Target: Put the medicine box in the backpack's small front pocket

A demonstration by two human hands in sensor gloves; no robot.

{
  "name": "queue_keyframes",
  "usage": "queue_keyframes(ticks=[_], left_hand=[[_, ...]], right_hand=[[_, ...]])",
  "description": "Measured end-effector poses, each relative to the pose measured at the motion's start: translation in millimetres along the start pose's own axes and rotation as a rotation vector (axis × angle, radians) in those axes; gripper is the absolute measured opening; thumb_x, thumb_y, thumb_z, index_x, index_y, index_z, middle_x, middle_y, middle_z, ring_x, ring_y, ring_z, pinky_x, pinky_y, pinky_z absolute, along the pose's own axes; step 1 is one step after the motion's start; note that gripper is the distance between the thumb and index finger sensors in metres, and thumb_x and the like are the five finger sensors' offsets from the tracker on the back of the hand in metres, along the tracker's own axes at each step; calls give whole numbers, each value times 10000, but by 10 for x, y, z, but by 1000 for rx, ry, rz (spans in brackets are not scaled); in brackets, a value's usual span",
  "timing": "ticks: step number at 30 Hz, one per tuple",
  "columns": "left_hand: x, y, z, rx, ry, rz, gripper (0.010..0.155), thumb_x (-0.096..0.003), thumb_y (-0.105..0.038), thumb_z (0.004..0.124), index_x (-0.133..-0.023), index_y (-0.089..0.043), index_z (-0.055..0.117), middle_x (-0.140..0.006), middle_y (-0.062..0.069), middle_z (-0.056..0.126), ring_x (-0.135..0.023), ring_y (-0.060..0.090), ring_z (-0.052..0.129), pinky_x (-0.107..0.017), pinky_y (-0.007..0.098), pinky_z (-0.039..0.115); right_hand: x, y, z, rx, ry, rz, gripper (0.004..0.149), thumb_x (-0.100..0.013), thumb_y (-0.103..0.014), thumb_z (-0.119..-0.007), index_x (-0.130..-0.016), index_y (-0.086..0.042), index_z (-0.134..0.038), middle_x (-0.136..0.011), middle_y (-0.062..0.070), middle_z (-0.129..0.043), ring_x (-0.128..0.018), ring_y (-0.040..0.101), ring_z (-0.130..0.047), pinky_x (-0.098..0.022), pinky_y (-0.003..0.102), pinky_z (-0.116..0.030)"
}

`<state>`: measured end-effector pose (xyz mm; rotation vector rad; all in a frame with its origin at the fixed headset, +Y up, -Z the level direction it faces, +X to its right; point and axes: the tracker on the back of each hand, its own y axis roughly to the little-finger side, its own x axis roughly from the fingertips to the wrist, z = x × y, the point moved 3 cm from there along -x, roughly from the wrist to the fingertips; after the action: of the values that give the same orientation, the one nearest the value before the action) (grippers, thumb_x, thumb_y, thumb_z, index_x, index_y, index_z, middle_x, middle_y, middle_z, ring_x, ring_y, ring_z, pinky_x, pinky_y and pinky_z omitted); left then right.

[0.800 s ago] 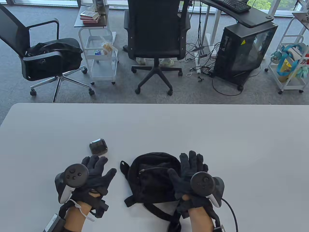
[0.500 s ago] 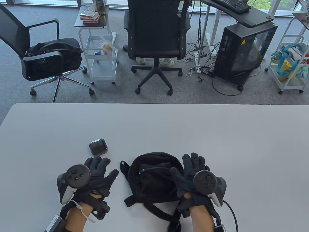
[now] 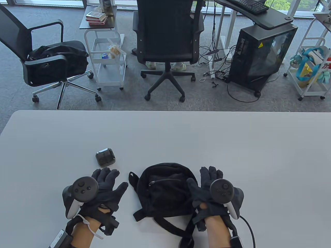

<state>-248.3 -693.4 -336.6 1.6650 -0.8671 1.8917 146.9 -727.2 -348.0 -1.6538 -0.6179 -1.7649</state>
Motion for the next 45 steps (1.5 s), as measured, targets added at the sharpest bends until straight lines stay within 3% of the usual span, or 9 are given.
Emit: queue_keyframes(ticks=[14,16,21,23,26,28,30,33,45], left_hand=[[-5,-15,47,-1,21,-3,813,-531,-595,770,-1088,-31,592,-1149,370,445,-1008,643,270,-597,782,269],[-7,-17,54,2,24,-4,813,-530,-594,771,-1087,-29,593,-1148,370,446,-1006,644,273,-596,781,270],[-12,-13,77,10,36,-11,813,-531,-595,769,-1087,-29,593,-1148,368,448,-1006,645,277,-596,781,273],[-11,-8,82,21,41,-16,814,-531,-595,768,-1088,-29,590,-1148,369,447,-1006,645,277,-595,782,273],[-10,4,75,70,44,-22,811,-534,-597,764,-1088,-31,587,-1149,367,444,-1006,645,278,-596,781,276],[-14,9,69,95,41,-22,812,-534,-598,763,-1087,-30,587,-1148,366,447,-1005,646,283,-596,781,280],[-16,11,69,106,39,-22,811,-534,-599,761,-1085,-29,590,-1146,365,452,-1004,647,290,-595,781,286],[-16,11,94,161,54,-23,811,-536,-601,757,-1085,-30,586,-1145,364,457,-1003,646,299,-595,780,295],[-41,196,351,589,186,-124,873,-542,-648,713,-1064,38,575,-1133,357,499,-996,649,343,-592,773,336]], right_hand=[[-84,433,-502,77,-229,-219,859,-572,-571,-676,-1058,123,-531,-1078,404,-269,-912,623,-76,-537,751,-137],[-75,432,-560,3,-246,-240,803,-575,-542,-694,-1055,91,-576,-1086,395,-243,-912,617,-39,-541,745,-100],[-119,306,-495,-4,-138,-171,518,-549,-365,-780,-916,1,-772,-1089,369,-360,-937,638,-160,-556,754,-166],[-126,271,-427,-81,-89,-155,485,-538,-350,-787,-887,-12,-796,-1081,358,-443,-949,647,-253,-562,763,-215],[-111,204,-315,-370,-36,-143,474,-537,-338,-781,-879,-9,-790,-1055,360,-536,-940,679,-375,-568,775,-267],[-94,160,-277,-553,-51,-130,474,-546,-343,-765,-888,-15,-771,-1016,366,-608,-899,709,-539,-580,779,-358],[-73,113,-279,-761,-86,-114,480,-552,-349,-738,-892,-11,-745,-955,369,-681,-845,611,-770,-593,734,-527],[-23,28,-318,-1010,-140,-107,486,-563,-347,-717,-898,5,-709,-914,364,-724,-788,559,-865,-597,692,-599],[62,-292,-338,-1443,-254,61,492,-583,-415,-671,-918,-55,-673,-931,230,-790,-812,428,-919,-626,666,-637]])
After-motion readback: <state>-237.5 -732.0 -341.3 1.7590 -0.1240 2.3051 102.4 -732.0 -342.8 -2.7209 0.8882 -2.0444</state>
